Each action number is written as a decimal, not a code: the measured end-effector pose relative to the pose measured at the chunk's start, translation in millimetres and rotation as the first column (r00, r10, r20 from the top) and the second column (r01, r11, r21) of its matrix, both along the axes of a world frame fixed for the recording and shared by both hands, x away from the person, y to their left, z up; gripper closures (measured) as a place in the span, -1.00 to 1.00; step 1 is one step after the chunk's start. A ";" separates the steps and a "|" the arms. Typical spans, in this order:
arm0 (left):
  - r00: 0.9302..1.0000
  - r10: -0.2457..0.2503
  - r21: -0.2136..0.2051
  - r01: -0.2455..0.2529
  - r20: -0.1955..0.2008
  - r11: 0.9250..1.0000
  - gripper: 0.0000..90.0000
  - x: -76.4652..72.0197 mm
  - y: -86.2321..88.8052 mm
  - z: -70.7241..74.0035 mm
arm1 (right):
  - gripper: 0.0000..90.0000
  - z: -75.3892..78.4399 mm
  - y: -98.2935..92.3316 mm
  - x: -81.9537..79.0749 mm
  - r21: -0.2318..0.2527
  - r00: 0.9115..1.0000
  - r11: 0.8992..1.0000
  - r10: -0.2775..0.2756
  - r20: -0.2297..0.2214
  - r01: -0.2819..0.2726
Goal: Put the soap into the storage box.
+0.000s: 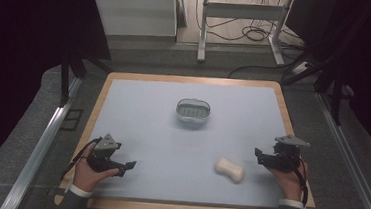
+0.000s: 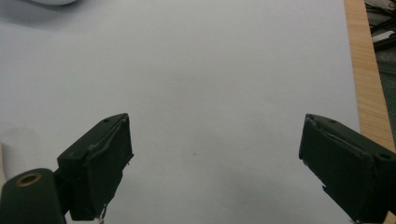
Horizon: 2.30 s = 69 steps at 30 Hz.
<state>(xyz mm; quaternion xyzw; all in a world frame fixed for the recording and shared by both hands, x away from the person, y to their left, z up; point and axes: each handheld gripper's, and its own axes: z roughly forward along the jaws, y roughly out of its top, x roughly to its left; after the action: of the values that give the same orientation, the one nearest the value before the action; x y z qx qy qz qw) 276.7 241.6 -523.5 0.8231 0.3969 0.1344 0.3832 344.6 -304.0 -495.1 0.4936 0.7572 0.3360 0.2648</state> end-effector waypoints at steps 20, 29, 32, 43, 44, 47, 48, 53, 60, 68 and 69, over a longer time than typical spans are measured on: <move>1.000 -0.013 0.017 0.013 -0.017 1.000 -0.82 1.3 -3.1 -2.9 | -0.80 -3.4 -2.9 -0.5 -0.014 1.000 1.000 -0.023 -0.011 0.023; 0.999 -0.021 0.028 0.022 -0.027 0.999 -0.82 1.8 -3.5 -3.5 | -0.80 -0.6 -6.1 -2.0 -0.002 1.000 1.000 -0.020 -0.009 0.020; 0.999 -0.018 0.025 0.019 -0.026 0.999 -0.82 1.8 -3.5 -3.6 | -0.79 2.8 -5.8 -3.6 0.019 1.000 1.000 0.003 -0.006 -0.002; 0.999 -0.025 0.031 0.026 -0.030 0.999 -0.82 1.8 -3.6 -3.6 | -0.77 20.3 0.7 -12.7 0.030 0.999 0.999 0.040 0.037 -0.041; 0.999 -0.026 0.030 0.027 -0.030 0.999 -0.82 1.7 -3.6 -3.6 | -0.77 21.6 1.7 -13.4 0.032 0.998 0.999 0.040 0.039 -0.041; 0.999 -0.027 0.030 0.028 -0.032 0.999 -0.82 1.5 -3.8 -3.6 | -0.75 24.1 3.9 -14.9 0.034 0.998 0.998 0.053 0.036 -0.055; 0.999 -0.027 0.037 0.028 -0.033 0.999 -0.82 1.5 -4.1 -4.0 | -0.73 26.2 6.9 -16.8 0.035 0.997 0.997 0.061 0.038 -0.062; 1.000 -0.015 0.020 0.015 -0.027 1.000 -0.82 -0.3 -0.8 0.0 | -0.69 28.9 19.7 -18.0 0.007 0.994 0.994 0.109 0.024 -0.109; 1.000 -0.015 0.014 0.015 -0.026 1.000 -0.82 -1.7 1.6 2.2 | -0.70 40.4 32.8 -18.8 -0.028 0.990 0.989 0.144 0.006 -0.144; 0.999 -0.018 0.014 0.019 -0.026 1.000 -0.82 -1.1 1.2 1.7 | -0.65 45.9 45.0 -20.0 -0.064 0.977 0.976 0.208 -0.038 -0.210; 0.999 -0.018 0.015 0.019 -0.026 1.000 -0.82 -1.1 1.1 1.6 | -0.65 45.9 46.4 -19.7 -0.072 0.976 0.974 0.213 -0.042 -0.215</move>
<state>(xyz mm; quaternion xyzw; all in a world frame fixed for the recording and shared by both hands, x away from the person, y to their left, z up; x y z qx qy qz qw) 275.5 242.7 -521.8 0.8314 0.3933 0.1231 0.3728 324.9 -257.5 -449.2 0.4044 0.8226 0.3249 0.2327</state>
